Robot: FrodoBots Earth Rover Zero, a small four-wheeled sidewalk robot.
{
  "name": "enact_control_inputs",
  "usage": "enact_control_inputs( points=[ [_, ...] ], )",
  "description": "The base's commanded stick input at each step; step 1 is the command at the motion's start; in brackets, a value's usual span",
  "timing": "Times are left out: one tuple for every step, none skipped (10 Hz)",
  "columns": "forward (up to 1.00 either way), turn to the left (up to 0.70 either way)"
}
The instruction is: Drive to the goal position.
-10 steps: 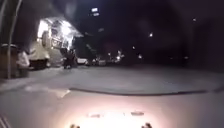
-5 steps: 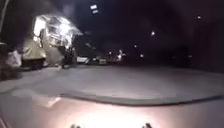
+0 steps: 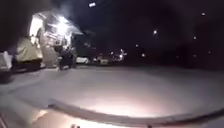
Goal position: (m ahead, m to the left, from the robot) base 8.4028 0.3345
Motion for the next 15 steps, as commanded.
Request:
enact_control_inputs(
  points=[
    [0.85, 0.00],
    [0.85, 0.00],
    [0.85, 0.00],
    [0.85, 0.00],
    [0.85, 0.00],
    [0.85, 0.00],
    [0.85, 0.00],
    [0.85, 0.00],
    [0.85, 0.00],
    [0.85, 0.00],
    [0.85, 0.00],
    [0.85, 0.00],
    [0.85, 0.00],
    [0.85, 0.00],
    [0.85, 0.00]
  ],
)
